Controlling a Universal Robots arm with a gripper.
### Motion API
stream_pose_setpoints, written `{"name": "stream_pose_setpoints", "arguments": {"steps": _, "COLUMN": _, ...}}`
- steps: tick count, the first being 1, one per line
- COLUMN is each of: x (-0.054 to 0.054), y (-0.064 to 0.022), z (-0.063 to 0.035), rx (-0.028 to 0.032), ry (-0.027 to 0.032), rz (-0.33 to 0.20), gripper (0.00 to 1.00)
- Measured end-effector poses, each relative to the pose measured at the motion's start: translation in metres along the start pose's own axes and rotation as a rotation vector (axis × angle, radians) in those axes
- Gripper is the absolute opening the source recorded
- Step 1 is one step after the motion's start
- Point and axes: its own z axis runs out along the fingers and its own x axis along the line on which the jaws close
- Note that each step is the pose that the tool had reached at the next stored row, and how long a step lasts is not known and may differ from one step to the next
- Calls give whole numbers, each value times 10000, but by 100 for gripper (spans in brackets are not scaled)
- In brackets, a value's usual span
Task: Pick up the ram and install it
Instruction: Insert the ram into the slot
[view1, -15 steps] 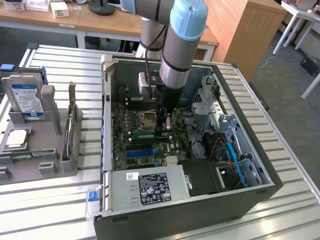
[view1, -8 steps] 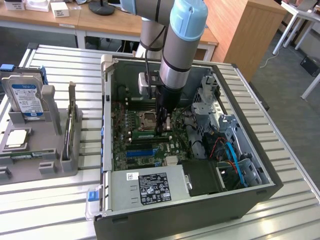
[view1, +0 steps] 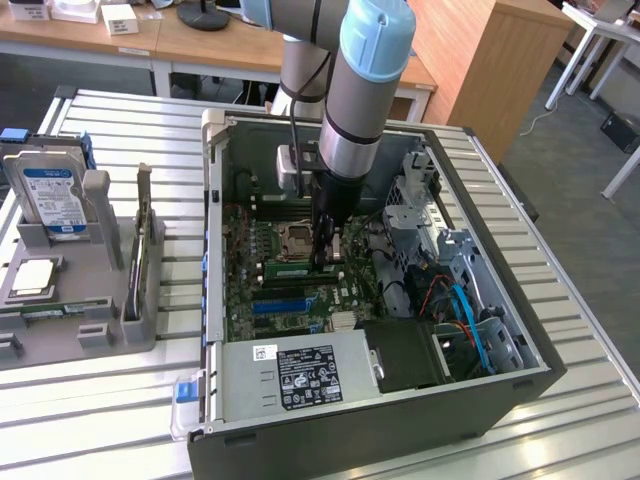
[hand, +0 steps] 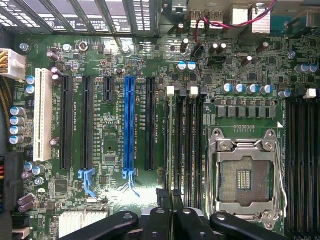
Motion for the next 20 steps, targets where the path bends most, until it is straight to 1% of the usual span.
{"name": "stream_pose_setpoints", "arguments": {"steps": 20, "x": -11, "y": -1, "z": 16, "rx": 3, "ry": -3, "rz": 53, "gripper": 12}}
